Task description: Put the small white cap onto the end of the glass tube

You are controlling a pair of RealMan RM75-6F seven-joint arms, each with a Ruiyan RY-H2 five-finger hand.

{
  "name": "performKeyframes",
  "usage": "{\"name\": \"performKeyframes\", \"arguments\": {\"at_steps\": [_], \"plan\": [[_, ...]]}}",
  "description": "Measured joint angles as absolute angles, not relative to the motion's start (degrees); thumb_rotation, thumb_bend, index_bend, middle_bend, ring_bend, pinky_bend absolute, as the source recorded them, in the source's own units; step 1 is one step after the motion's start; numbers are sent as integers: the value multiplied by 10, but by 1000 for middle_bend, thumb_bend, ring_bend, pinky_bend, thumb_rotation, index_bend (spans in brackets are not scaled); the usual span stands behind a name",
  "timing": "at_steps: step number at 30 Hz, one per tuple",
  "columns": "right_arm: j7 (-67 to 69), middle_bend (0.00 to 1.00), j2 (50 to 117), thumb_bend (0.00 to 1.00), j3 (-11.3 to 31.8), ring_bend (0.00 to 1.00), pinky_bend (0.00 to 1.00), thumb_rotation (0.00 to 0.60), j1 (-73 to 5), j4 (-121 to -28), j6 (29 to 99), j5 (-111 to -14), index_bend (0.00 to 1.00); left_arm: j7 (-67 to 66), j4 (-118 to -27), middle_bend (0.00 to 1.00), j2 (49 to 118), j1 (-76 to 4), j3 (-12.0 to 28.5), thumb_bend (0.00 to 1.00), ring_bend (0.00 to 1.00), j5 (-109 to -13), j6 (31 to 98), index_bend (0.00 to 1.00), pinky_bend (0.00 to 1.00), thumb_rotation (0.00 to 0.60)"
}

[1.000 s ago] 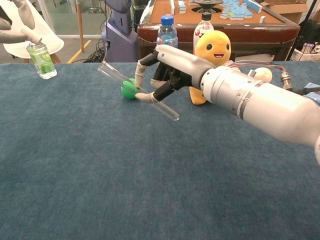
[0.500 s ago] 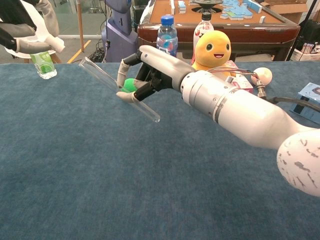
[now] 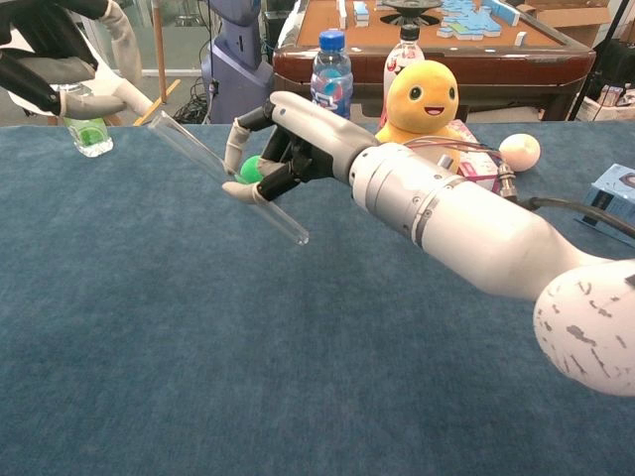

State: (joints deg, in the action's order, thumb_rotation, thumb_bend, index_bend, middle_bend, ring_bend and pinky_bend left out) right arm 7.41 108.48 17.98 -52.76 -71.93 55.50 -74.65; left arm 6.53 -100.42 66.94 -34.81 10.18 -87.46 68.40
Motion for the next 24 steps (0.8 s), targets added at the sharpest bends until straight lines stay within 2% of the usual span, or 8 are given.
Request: {"name": "performKeyframes", "arguments": {"at_steps": [24], "plan": [[84,986,1089,510,181,1000,980,600,-527,-717,557,-748,719,54,-999,1000,683,-355,99,299,1000,-869,680,527,993,600]]}}
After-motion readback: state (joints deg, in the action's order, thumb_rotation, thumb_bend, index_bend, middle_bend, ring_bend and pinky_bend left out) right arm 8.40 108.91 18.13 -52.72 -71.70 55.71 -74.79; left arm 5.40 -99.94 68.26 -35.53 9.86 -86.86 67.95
